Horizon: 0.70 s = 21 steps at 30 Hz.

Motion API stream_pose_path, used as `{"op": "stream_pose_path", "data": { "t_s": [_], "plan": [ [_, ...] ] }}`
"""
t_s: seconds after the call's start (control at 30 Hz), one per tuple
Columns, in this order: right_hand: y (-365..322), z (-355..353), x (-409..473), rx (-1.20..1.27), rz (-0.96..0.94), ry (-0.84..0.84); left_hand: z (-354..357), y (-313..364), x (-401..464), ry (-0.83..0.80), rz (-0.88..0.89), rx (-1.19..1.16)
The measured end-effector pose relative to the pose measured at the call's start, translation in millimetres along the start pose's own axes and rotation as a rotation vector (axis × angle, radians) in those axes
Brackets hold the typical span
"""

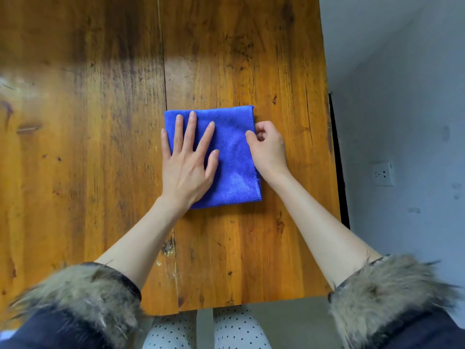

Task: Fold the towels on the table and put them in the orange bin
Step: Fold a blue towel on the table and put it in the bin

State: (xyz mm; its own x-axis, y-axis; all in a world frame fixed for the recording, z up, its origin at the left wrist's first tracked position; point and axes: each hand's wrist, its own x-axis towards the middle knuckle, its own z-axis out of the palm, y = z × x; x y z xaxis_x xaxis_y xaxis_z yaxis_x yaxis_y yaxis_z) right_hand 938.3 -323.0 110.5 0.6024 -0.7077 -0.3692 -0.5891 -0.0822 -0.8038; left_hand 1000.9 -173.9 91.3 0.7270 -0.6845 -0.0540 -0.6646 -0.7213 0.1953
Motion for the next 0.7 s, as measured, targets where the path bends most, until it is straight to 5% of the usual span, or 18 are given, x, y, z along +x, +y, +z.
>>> {"op": "stream_pose_path", "data": {
  "t_s": [0.2,0.33,0.47,0.7],
  "plan": [
    [-0.4,0.1,-6.4,-0.026,0.042,0.051,9.0,-2.6,3.2,-0.041,0.025,0.073],
    [11.7,6.1,-39.5,-0.57,-0.347,0.198,8.0,-0.6,2.0,-0.061,0.02,0.064],
    [28.6,12.6,-49.5,-0.735,-0.627,0.02,0.9,-0.9,0.8,-0.008,0.038,-0.026],
    [48.1,12.6,-30.3,-0.84,-0.615,-0.153,10.2,-11.2,-25.7,-0.034,0.118,0.013]
  ]
}}
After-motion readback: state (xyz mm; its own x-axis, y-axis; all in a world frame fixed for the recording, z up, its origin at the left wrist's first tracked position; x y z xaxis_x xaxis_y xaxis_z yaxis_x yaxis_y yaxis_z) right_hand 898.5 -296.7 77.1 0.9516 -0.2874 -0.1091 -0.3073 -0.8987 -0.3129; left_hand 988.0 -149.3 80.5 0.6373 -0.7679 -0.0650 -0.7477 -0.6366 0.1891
